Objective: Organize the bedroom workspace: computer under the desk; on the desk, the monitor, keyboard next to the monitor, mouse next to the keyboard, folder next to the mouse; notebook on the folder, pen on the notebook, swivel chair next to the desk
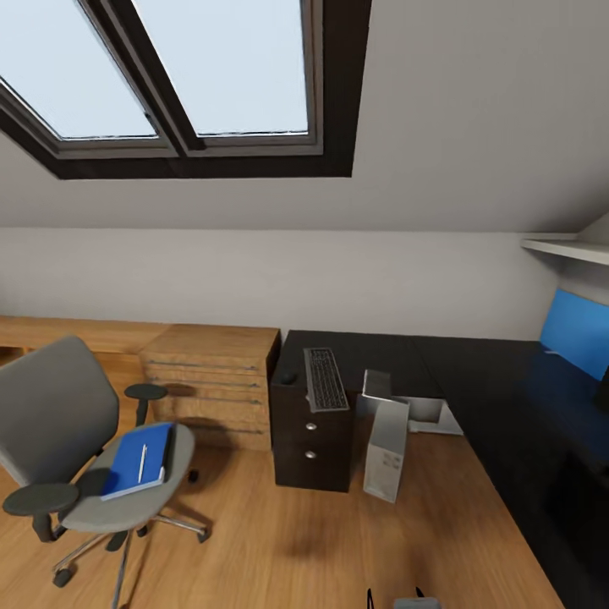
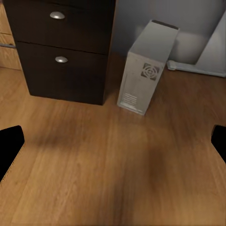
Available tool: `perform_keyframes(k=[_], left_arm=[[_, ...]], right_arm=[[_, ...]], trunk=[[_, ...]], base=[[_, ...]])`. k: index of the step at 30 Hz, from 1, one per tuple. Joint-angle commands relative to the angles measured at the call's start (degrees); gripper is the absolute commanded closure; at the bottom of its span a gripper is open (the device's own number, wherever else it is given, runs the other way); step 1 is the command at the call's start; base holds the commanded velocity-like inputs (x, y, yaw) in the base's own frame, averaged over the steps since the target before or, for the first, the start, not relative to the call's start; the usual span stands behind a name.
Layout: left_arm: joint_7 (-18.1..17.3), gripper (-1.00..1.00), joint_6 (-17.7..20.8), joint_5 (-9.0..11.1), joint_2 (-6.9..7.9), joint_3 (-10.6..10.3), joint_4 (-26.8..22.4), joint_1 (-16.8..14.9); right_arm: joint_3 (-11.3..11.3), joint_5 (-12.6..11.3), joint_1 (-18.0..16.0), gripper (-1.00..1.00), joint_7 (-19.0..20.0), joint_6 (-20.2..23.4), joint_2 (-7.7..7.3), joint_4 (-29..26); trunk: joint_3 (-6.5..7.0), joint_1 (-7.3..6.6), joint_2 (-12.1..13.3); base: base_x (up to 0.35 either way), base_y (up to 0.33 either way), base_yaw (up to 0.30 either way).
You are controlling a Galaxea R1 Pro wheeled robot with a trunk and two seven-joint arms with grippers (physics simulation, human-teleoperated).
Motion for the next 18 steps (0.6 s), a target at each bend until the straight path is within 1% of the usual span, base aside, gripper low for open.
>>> perform_keyframes(k=[1,5,8,13,15,18], left_arm=[[0.34,-1.0,-0.19,0.44,0.06,-0.49,-0.07,-0.04],[0.34,-1.0,-0.19,0.36,0.06,-0.56,-0.07,-0.04],[0.34,-1.0,-0.19,0.35,0.06,-0.57,-0.07,-0.04],[0.34,-1.0,-0.19,0.31,0.06,-0.58,-0.05,-0.04],[0.34,-1.0,-0.19,0.32,0.08,-0.58,-0.06,-0.04],[0.34,-1.0,-0.19,0.34,0.07,-0.58,-0.06,-0.04]], right_arm=[[0.48,-0.16,-0.07,-1.0,-0.46,-0.1,0.0,0.05],[0.48,-0.16,-0.07,-1.0,-0.46,-0.1,0.0,0.03],[0.48,-0.16,-0.07,-1.0,-0.46,-0.1,0.0,0.05],[0.48,-0.13,-0.07,-1.0,-0.46,-0.17,-0.06,-0.01],[0.48,-0.12,-0.07,-1.0,-0.46,-0.18,-0.07,-0.02],[0.48,-0.09,-0.07,-1.0,-0.46,-0.19,-0.08,-0.02]], trunk=[[-0.06,0.04,-0.06],[-0.03,0.04,-0.06],[-0.03,0.04,-0.06],[-0.03,0.04,-0.06],[-0.03,0.04,-0.06],[-0.03,0.04,-0.06]], base=[[0.274,0.233,-0.043],[0.268,0.128,-0.015],[0.117,0.031,-0.004],[0.037,0.005,-0.001],[0.152,0.001,0.0],[0.259,0.001,0.0]])
